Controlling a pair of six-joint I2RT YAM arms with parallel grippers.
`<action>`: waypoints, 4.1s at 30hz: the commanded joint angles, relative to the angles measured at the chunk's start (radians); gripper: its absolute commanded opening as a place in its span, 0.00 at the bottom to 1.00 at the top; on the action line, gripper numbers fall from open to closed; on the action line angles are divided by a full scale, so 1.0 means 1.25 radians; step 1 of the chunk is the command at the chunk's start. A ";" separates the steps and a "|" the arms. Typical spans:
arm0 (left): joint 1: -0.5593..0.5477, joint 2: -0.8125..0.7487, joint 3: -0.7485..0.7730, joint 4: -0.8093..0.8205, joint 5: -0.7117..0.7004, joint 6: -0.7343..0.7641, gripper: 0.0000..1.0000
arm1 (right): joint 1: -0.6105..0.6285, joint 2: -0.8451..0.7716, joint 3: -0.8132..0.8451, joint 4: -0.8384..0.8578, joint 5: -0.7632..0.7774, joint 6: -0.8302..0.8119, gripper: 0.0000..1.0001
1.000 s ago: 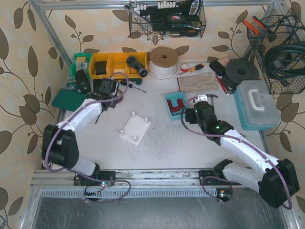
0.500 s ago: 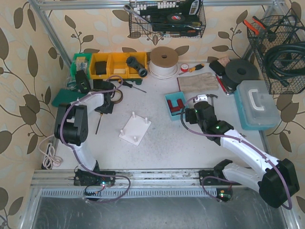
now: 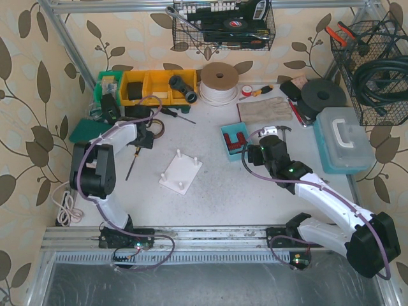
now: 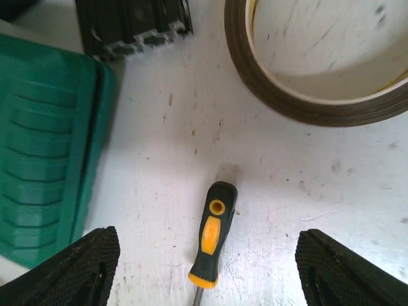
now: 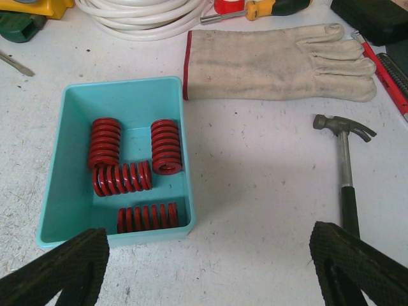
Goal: Install the large spring
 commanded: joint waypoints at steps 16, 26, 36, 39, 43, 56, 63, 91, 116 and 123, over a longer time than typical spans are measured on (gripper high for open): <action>0.006 -0.443 -0.098 0.053 0.347 -0.300 0.87 | -0.004 0.125 0.151 -0.067 -0.080 -0.023 0.55; -0.013 -0.488 -0.240 0.279 0.531 -0.373 0.80 | -0.011 0.388 0.323 -0.076 -0.060 -0.078 0.43; -0.138 -0.474 -0.397 0.481 0.340 -0.273 0.78 | -0.021 0.641 0.470 -0.132 -0.034 -0.083 0.41; -0.142 -0.480 -0.426 0.499 0.286 -0.246 0.78 | -0.024 0.675 0.500 -0.150 -0.004 -0.081 0.39; -0.166 -0.493 -0.466 0.542 0.241 -0.210 0.78 | -0.030 0.704 0.515 -0.168 0.000 -0.065 0.36; -0.168 -0.534 -0.504 0.577 0.203 -0.205 0.79 | -0.030 0.770 0.543 -0.189 -0.001 -0.032 0.35; -0.169 -0.538 -0.503 0.572 0.195 -0.202 0.81 | -0.031 0.788 0.547 -0.190 -0.012 -0.024 0.41; -0.172 -0.533 -0.480 0.548 0.204 -0.213 0.83 | -0.041 0.646 0.562 -0.168 -0.071 -0.088 0.14; -0.241 -0.537 -0.322 0.435 0.642 -0.381 0.73 | 0.159 0.120 0.067 0.249 -0.236 -0.354 0.05; -0.260 -0.507 -0.316 0.459 0.720 -0.440 0.62 | 0.208 0.119 0.043 0.331 -0.295 -0.357 0.05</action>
